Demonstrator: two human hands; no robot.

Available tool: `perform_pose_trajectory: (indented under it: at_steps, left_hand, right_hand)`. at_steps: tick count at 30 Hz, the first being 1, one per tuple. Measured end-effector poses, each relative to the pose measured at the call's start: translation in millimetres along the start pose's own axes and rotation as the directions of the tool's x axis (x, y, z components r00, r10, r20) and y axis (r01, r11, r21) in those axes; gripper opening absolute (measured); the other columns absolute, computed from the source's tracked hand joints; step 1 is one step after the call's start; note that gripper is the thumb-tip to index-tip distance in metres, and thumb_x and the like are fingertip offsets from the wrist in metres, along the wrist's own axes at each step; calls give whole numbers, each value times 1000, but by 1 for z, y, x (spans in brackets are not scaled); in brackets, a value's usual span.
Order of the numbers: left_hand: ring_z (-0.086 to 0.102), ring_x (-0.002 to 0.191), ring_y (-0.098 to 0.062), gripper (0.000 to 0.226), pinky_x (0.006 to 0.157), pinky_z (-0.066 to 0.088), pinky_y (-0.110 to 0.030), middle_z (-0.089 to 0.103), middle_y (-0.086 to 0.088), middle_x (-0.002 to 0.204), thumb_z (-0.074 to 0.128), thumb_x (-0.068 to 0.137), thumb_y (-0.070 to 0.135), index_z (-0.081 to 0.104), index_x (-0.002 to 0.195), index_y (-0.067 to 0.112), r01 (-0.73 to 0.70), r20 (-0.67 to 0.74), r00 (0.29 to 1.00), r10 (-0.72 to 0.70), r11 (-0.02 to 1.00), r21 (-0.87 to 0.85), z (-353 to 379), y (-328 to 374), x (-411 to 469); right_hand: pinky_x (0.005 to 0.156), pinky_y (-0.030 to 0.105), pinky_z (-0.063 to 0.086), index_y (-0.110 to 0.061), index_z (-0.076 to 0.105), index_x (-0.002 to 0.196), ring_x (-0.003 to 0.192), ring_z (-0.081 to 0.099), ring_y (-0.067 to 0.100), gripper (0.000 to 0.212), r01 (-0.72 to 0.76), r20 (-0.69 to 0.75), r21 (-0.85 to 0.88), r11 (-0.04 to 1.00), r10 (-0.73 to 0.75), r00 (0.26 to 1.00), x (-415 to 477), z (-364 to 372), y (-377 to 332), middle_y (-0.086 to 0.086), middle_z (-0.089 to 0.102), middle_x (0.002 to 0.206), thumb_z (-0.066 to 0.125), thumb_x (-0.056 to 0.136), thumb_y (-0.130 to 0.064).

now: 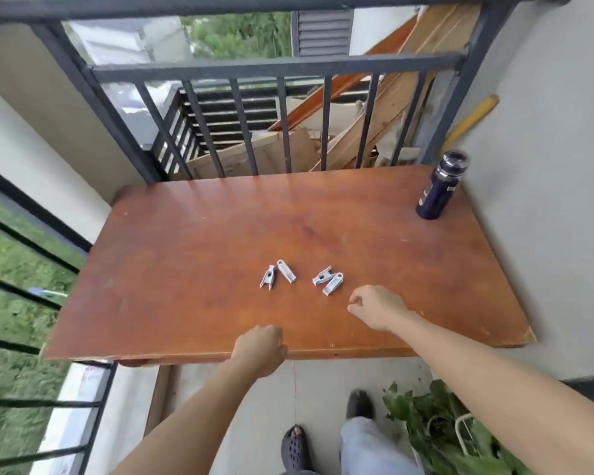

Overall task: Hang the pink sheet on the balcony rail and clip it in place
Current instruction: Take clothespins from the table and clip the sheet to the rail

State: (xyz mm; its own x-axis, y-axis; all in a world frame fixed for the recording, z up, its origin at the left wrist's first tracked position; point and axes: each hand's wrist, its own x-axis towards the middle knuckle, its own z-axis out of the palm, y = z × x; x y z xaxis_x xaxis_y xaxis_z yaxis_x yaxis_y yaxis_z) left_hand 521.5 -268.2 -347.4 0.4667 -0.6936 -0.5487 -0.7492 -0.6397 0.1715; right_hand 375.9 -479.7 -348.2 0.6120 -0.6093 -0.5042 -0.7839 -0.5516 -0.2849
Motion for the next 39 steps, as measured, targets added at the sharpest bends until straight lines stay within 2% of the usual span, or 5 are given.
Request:
perform_pose_trajectory:
  at_steps: [11,20,24,30,39]
  left_hand:
    - [62,94,-31,18,68,44,-32,66,-7,99,48,91,35,60,95,22,176,96,981,-167,980,-97,-1,19,92]
    - [58,106,-31,25,79,48,-38,57,-7,115,49,93,30,55,113,16,119,3,993,-120,988,-101,-7,58,166]
    - [53,112,-28,35,79,48,-40,50,-7,119,51,95,40,49,116,13,50,-93,994,-56,997,-64,0,89,206]
    - [55,107,-26,33,76,45,-37,54,-6,114,52,94,42,56,115,16,34,-151,988,-38,999,-32,21,104,239]
    - [61,84,-43,32,63,43,-42,63,-20,95,54,93,24,44,116,3,90,-243,953,-182,934,-346,7,48,164]
  right_hand:
    - [79,34,43,-19,62,112,108,62,30,46,-115,88,62,991,109,990,145,11,5,7,66,116,48,92,-58]
    - [64,30,41,-23,57,66,78,60,22,29,-154,142,411,898,104,984,168,11,50,-1,65,79,67,85,-43]
    - [68,30,37,-24,64,73,81,58,19,20,-133,25,429,894,135,991,156,-5,91,1,61,90,68,86,-39]
    - [65,49,59,-17,66,75,69,69,27,18,-180,55,549,816,180,982,138,-10,121,3,72,72,74,84,-31]
    - [68,33,52,-16,72,84,73,68,19,21,13,49,574,819,-51,997,134,-25,69,1,73,80,84,68,-13]
